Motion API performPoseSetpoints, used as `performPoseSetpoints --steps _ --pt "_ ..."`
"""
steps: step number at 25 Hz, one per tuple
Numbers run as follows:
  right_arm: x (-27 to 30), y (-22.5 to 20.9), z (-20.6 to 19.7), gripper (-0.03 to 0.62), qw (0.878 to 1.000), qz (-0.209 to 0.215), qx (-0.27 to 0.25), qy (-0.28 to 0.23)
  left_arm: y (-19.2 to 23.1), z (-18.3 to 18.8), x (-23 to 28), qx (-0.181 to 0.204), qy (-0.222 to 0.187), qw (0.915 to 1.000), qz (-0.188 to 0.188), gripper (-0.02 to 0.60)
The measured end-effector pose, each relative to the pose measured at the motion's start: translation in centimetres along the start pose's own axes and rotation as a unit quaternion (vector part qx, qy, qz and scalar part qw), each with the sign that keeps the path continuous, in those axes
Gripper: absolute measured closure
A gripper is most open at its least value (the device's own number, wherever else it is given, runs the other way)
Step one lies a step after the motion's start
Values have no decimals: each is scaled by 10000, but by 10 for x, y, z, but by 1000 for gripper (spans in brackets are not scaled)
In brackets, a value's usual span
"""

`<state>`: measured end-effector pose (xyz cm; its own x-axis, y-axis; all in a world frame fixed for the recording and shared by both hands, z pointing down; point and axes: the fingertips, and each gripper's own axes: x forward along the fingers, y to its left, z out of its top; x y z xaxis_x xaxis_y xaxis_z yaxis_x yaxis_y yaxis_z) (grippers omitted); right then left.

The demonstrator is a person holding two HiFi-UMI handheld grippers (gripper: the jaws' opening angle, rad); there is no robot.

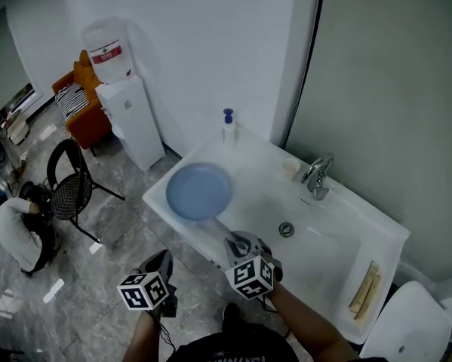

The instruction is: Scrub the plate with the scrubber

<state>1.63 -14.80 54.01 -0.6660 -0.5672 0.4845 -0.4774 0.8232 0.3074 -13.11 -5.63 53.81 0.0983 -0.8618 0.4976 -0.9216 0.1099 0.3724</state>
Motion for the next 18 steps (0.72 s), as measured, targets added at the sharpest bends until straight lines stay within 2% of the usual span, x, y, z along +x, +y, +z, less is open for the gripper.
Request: performPoseSetpoints --steps 7,11,18 --pt "-28 25 3 519 9990 -208 391 -83 2 -30 -49 -112 -70 9999 -98 565" --pt "-52 48 7 519 9978 -288 568 -157 0 -50 -87 -35 -63 9999 -141 565" --pt "-99 102 6 519 9976 -324 592 -177 6 -86 -149 -199 -188 9995 -148 565"
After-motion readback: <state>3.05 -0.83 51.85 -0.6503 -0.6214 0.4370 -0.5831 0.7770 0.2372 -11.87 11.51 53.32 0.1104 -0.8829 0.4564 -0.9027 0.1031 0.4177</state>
